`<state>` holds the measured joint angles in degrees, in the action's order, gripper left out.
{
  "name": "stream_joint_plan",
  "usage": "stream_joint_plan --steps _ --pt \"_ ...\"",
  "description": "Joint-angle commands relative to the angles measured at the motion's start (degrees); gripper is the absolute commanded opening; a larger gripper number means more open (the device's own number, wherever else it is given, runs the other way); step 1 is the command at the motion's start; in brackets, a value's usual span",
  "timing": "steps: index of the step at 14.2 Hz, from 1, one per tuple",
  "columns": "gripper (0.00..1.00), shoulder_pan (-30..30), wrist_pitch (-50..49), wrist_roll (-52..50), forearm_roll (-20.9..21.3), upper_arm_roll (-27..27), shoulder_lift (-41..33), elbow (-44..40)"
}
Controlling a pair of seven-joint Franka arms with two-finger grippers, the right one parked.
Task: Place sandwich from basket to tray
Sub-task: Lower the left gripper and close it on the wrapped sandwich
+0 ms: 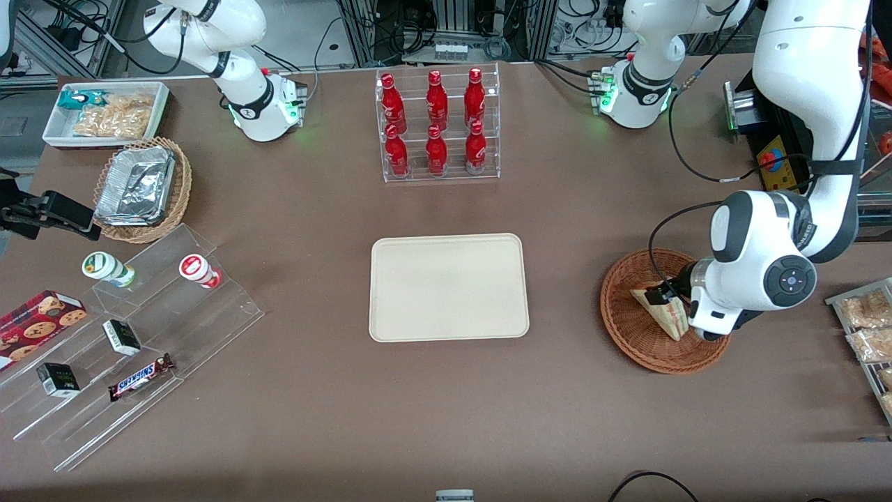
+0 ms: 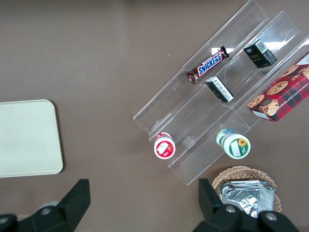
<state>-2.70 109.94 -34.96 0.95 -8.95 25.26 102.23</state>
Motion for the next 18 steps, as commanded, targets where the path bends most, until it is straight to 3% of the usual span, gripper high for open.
stream_joint_plan --steps 1,5,6,7,8,10,11,15,18 --pt "1.0 -0.2 3.85 -1.52 0.46 -0.01 0.32 1.99" --pt "0.99 -0.37 10.9 -3.0 -0.15 -0.01 1.19 5.87" --pt "0.93 -0.28 10.99 -4.14 -0.15 -0.01 1.63 5.78" --pt "0.8 -0.28 11.08 -5.63 -0.24 -0.01 1.81 5.61" --pt "0.58 -0.28 11.08 -6.43 -0.24 -0.01 2.16 5.52" --pt "0.26 -0.37 11.08 -6.61 -0.42 -0.01 1.9 5.43" --pt "0.16 -0.37 11.08 -6.53 -0.42 -0.01 1.73 5.26" --pt "0.12 0.24 9.25 -5.83 -0.07 -0.27 -0.99 2.97" --pt "0.12 2.25 5.73 -6.43 -0.15 -4.3 -2.76 -0.7"
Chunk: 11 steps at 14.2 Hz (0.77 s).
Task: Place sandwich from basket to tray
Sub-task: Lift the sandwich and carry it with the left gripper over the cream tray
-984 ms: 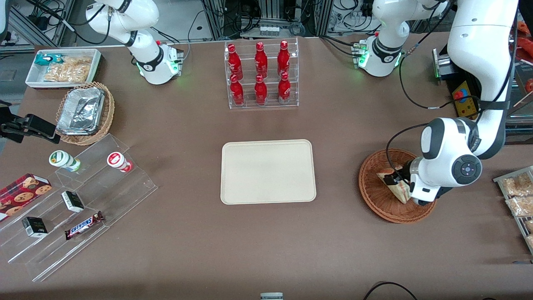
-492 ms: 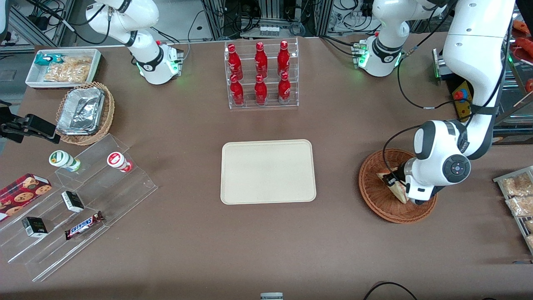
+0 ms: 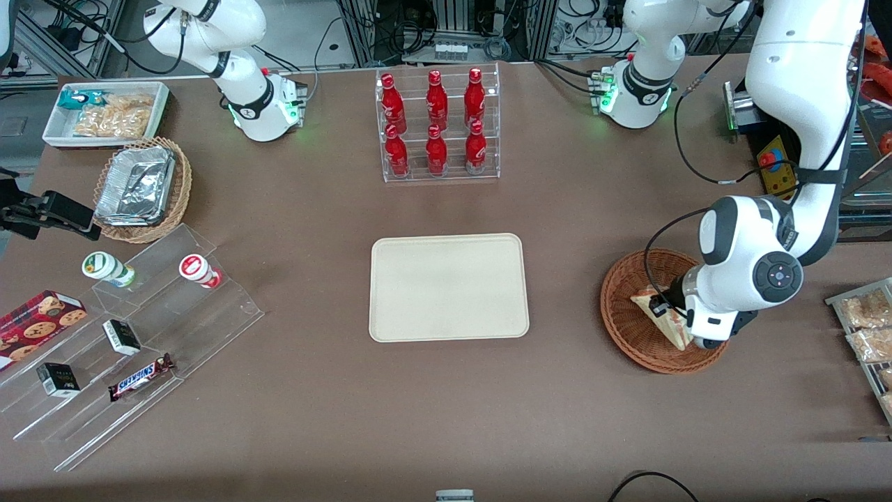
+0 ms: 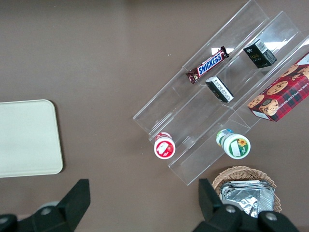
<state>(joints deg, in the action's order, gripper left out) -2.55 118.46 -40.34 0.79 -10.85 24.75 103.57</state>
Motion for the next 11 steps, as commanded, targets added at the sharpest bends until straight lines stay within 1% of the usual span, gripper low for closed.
stream_joint_plan --steps 1,3,5,7,9,11 --pt "0.12 3.59 -3.4 -1.32 0.0 -3.64 -2.25 -3.44" --pt "0.13 8.15 -3.59 -2.81 0.26 -4.09 -1.99 -5.03" --pt "0.13 14.91 -3.5 -3.6 0.53 -4.09 -1.37 -6.96" --pt "0.13 20.37 -3.15 -8.94 1.05 -4.0 1.78 -9.86" --pt "0.14 24.94 -3.24 -10.72 3.85 -4.0 6.6 -15.03" --pt "0.15 28.2 -2.36 -11.51 6.32 -4.0 10.04 -17.77"
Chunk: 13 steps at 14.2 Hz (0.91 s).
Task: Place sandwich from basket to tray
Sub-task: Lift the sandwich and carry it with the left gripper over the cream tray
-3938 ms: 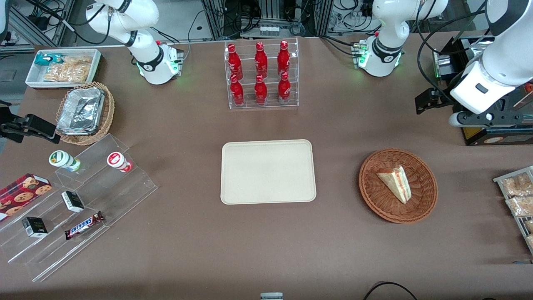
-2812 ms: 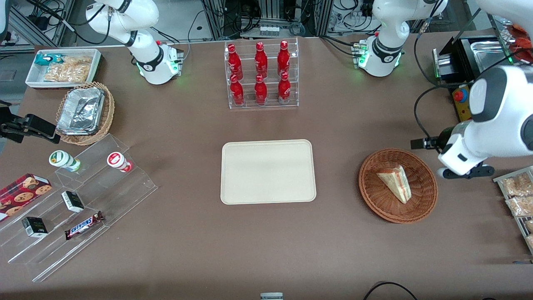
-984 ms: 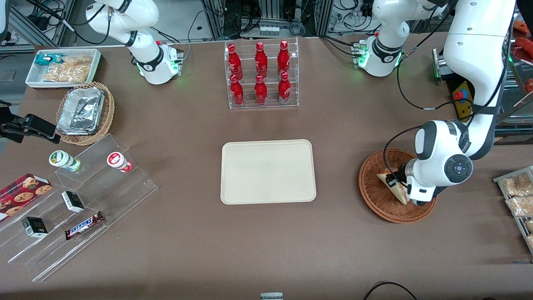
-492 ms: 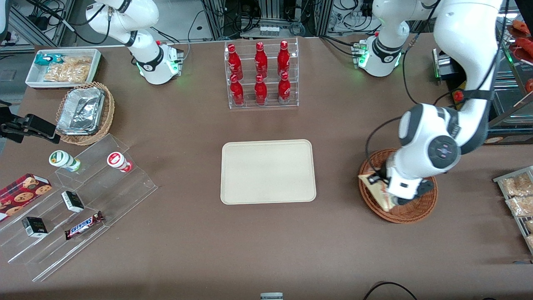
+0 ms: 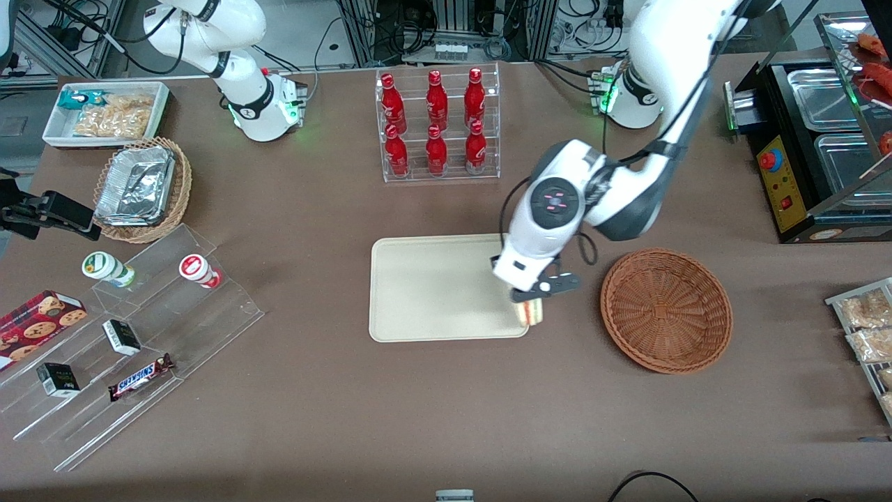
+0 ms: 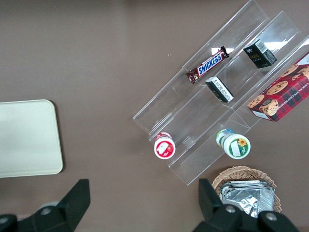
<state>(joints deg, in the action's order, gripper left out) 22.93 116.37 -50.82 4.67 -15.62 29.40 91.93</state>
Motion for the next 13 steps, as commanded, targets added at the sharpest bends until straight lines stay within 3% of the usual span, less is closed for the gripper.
stream_joint_plan --steps 1,4,7,11,13 --pt "0.15 3.86 0.08 -1.04 2.45 0.68 6.88 -7.54" --pt "0.17 9.83 -0.09 -3.48 2.97 1.02 11.54 -11.85" --pt "0.17 12.05 0.17 -7.97 7.54 0.85 14.27 -12.74" --pt "0.35 12.84 2.98 -7.54 7.64 0.85 15.86 -12.92" --pt "0.83 12.93 3.08 -7.98 7.72 0.85 15.77 -12.92"
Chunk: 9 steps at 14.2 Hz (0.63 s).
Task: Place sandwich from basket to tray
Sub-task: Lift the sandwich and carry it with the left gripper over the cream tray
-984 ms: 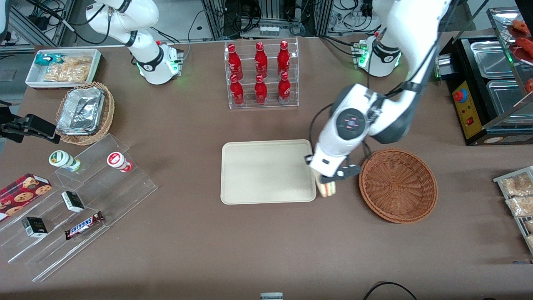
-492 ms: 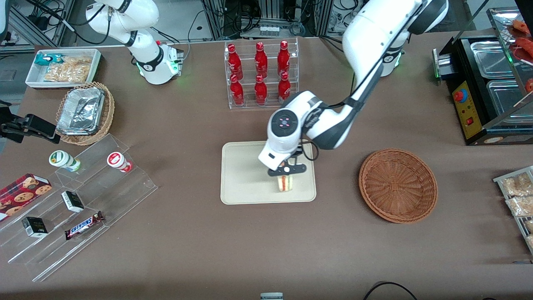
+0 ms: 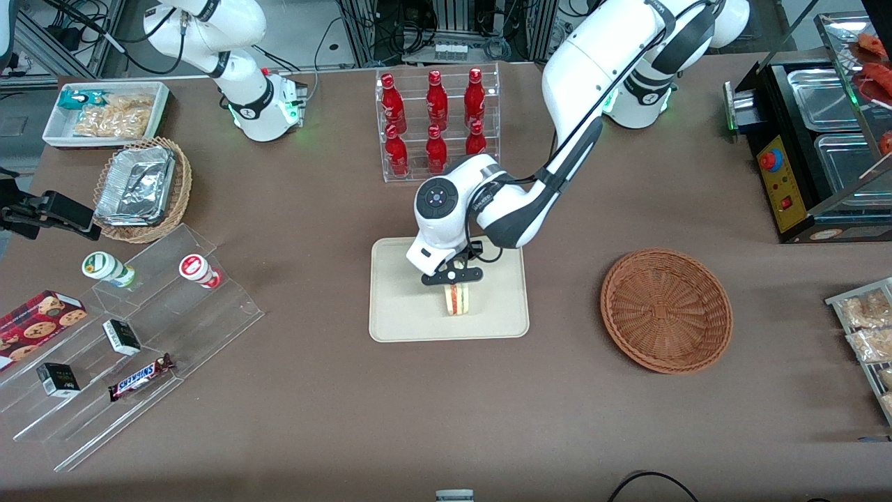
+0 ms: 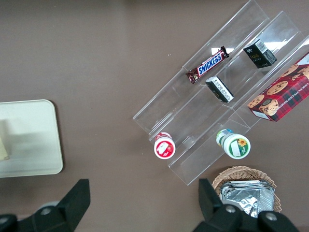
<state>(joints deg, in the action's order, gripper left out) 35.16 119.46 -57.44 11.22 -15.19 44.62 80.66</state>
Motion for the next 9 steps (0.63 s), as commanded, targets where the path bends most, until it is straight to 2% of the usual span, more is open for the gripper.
stream_joint_plan --steps 1,2,5,8,9 --pt "1.0 0.61 -0.01 -1.09 1.26 0.6 0.3 -1.9" --pt "1.0 0.53 -0.62 -0.74 1.35 0.78 0.12 -2.78" --pt "1.0 0.0 -3.08 -0.91 5.55 1.82 -2.15 -4.19" --pt "1.0 -0.79 -7.46 -0.57 4.95 5.51 -9.17 -2.09" --pt "1.0 -2.71 -9.23 -0.39 4.86 5.79 -11.89 -0.95"
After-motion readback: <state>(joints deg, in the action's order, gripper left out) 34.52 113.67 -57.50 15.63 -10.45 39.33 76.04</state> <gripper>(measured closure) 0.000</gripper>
